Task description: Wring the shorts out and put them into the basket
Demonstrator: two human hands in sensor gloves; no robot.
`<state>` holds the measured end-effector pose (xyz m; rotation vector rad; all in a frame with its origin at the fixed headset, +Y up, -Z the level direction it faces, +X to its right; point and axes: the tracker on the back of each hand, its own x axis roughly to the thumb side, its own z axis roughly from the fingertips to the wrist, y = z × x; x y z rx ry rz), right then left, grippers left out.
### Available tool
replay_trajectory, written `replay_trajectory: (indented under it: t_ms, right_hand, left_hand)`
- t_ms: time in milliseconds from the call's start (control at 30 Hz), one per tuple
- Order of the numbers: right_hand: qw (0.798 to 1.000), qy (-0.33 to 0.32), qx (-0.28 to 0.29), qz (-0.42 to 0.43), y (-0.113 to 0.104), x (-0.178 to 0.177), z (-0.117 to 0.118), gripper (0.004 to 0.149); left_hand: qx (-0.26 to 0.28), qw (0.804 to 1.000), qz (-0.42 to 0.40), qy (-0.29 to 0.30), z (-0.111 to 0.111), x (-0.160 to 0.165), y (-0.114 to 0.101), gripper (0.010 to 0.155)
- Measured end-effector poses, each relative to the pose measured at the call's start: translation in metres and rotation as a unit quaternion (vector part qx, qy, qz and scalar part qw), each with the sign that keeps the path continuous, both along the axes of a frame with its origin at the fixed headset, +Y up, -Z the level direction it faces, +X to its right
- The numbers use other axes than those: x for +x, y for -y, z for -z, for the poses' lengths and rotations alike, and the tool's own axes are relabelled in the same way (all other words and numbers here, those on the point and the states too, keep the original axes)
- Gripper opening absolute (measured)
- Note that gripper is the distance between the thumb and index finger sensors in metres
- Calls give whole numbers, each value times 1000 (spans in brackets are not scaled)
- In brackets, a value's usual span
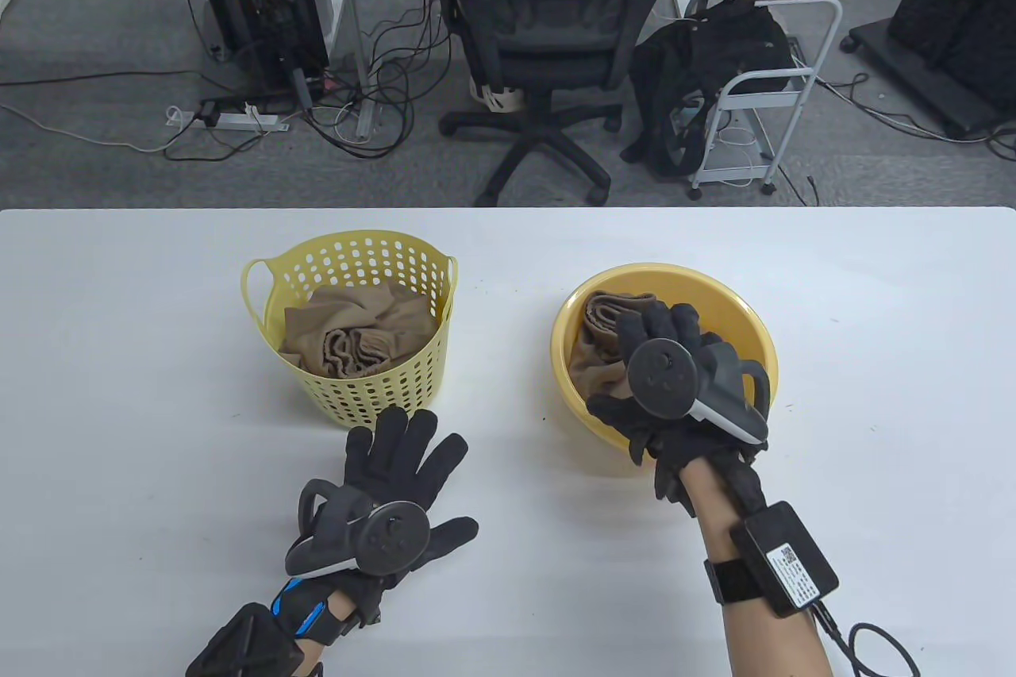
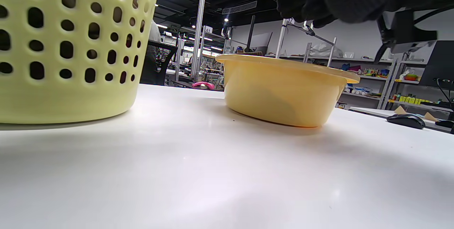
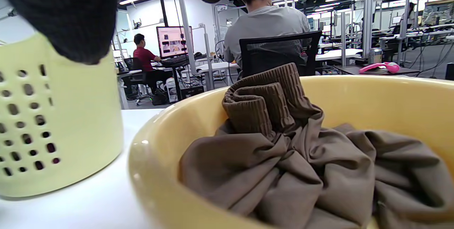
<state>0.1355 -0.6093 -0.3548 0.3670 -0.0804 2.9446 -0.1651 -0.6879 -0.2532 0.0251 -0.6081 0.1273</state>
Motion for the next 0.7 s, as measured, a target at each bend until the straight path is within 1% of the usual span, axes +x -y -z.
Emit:
replay_trajectory:
  t_ms: [200,367,433,700]
  right_hand:
    - [999,23,-18,-33,7,-5,31,98]
    - [998,44,-30,-31,11,-7,54,98]
    - [997,52,-43,-24,14,-9,63,98]
    - [994,77,-69,-45,24,-8,88,101]
  left_hand:
    - [-2,1000,-3,1,1,-1,0,88]
    - [-3,1000,-4,-1,1,-3,0,89]
    - [-6,1000,-5,0,1,-3,0,89]
    - [-7,1000,-4,3,1,-3,0,89]
